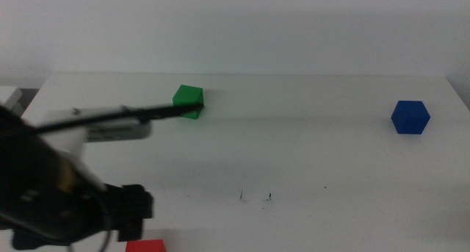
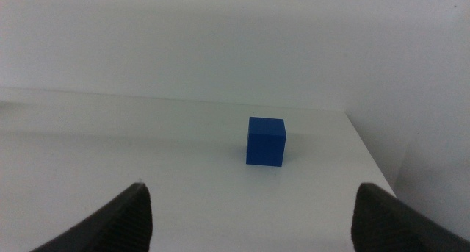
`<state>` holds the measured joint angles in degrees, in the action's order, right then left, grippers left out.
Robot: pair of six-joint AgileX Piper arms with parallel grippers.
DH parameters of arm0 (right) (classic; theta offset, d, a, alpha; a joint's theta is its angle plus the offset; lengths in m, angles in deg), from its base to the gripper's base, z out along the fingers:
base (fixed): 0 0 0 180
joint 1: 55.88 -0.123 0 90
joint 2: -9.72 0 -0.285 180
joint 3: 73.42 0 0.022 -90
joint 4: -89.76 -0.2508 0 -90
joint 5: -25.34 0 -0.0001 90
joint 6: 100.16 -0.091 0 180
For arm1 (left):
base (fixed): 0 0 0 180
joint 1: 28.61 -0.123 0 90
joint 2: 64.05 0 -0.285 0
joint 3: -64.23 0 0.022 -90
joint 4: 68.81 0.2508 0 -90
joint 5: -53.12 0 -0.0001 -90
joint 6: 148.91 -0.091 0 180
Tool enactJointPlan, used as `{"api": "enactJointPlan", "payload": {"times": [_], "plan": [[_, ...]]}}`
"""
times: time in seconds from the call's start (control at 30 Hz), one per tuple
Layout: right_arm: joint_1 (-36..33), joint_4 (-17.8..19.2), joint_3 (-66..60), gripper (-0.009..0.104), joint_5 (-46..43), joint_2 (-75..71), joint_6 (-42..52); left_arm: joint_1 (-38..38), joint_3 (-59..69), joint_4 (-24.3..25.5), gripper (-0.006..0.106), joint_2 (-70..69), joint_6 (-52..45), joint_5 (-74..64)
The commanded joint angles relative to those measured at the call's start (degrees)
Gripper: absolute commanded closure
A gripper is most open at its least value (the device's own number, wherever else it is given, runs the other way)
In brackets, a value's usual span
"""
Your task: Stack red cubes first, then green, then blue cubes in a specific spot.
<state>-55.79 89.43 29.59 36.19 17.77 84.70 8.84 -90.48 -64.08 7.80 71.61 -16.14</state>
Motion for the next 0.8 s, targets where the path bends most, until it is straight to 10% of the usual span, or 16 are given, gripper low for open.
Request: {"api": "enactJointPlan", "payload": {"times": [0.0,0.77], "plan": [[0.5,0.3,-0.2,0.002,-0.8,-0.3,0.1,4.5,0.5,5.8,0.007,3.1,9.1,1.5],[0.5,0.3,-0.2,0.002,-0.8,-0.3,0.1,-0.9,12.5,-2.8,0.01,16.4,1.3,25.5]]}}
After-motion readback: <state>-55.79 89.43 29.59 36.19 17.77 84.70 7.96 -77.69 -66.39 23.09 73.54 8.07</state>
